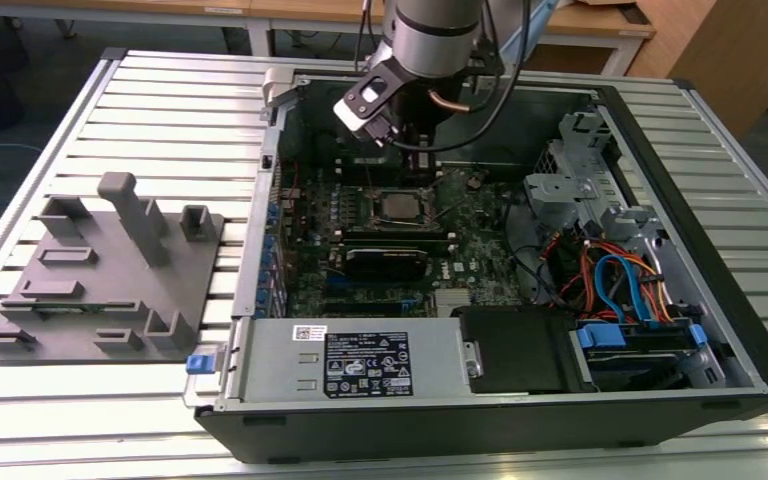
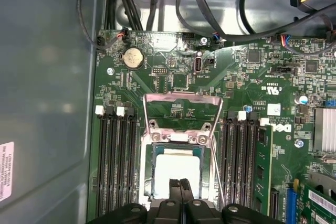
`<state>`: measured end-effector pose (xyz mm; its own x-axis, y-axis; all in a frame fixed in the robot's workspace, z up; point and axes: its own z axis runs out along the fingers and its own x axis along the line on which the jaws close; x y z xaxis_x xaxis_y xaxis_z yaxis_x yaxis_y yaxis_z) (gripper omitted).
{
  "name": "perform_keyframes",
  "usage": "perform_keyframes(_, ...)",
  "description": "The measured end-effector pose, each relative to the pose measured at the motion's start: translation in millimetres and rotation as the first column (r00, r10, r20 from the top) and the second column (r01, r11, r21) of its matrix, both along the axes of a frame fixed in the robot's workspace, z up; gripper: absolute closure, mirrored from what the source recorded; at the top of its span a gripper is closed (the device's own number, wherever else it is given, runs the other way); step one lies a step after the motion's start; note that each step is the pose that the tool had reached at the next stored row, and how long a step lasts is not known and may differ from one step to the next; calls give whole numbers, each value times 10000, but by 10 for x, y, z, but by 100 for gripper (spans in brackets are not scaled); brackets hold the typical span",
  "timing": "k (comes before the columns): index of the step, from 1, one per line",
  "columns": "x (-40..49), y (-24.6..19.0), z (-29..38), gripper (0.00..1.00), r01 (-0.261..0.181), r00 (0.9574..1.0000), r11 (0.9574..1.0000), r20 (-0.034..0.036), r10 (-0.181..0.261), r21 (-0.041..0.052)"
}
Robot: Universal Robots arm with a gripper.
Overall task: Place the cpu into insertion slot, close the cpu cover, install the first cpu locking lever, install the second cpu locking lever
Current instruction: 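Close the cpu cover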
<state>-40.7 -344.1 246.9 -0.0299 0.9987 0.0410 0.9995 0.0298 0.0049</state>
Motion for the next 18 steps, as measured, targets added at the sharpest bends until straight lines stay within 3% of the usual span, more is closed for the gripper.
perform_keyframes(4, 0, 0, 58, 89, 1, 10000, 10000, -8, -1, -1)
perform_keyframes(10, 7, 0, 64, 89, -2, 10000, 10000, -11, 2, 1)
perform_keyframes(18, 143, 0, 64, 89, 0, 10000, 10000, -12, 0, 2)
